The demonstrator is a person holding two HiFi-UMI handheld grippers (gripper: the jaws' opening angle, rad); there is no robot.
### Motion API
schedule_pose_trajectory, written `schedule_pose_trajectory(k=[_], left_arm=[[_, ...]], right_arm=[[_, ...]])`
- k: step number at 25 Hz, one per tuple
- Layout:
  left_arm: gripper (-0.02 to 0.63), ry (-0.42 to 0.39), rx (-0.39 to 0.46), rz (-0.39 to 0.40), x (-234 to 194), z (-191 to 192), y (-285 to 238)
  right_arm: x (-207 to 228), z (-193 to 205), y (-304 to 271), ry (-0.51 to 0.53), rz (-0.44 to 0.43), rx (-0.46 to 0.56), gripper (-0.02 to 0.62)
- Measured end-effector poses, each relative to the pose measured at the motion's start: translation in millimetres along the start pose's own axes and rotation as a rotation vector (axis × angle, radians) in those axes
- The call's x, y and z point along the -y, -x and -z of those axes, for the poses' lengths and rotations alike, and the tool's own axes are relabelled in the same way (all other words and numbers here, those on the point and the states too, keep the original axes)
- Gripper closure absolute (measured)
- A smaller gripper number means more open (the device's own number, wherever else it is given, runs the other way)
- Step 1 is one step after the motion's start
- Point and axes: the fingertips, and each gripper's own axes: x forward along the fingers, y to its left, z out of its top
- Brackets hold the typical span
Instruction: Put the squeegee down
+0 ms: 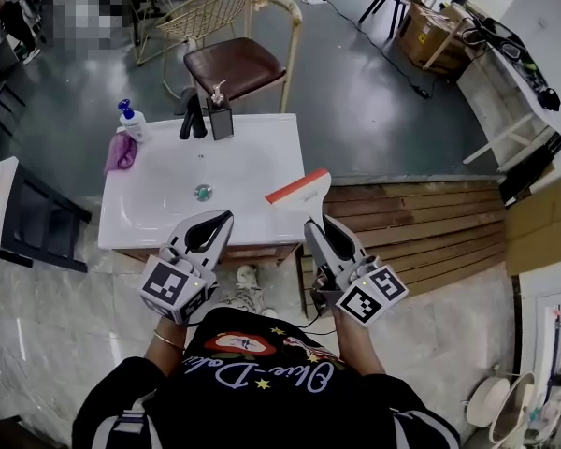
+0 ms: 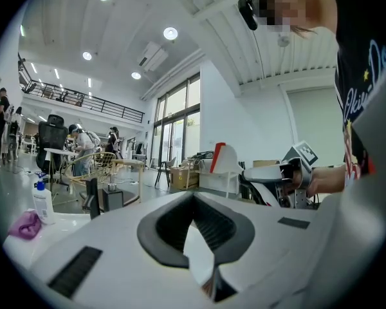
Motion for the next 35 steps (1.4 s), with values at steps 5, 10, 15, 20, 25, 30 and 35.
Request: schedule_pose_trajectory(k=[5, 10, 15, 20, 25, 30, 35], left_arm=[[0.601, -0.014, 0.015, 0.031, 1, -7, -13], [0.600, -0.006, 0.005, 0.028, -10, -4, -18], [0.600, 0.004, 0.002, 0.016, -18, -9, -25], [0.600, 0.011, 0.003, 0.024, -24, -8, -31], [0.600, 0.017, -0.003, 0.014, -34, -7, -38], [0.601, 0.028, -0.004, 0.001, -45, -8, -44], [0.601, 0.046, -0.013, -0.021, -58, -5, -49]], right_arm=[[11, -7, 2, 0.012, 0.032, 0.006, 0.488], [18, -11, -6, 0.010, 0.043, 0.021, 0.488], [23, -11, -16, 0.002, 0.042, 0.012, 0.488], [29, -14, -27, -0.002, 0.039, 0.007, 0.486], [39, -15, -36, -0.006, 0.044, -0.001, 0.488], [47, -16, -48, -0.008, 0.043, -0.009, 0.488], [54, -14, -59, -0.008, 0.042, -0.023, 0.488]])
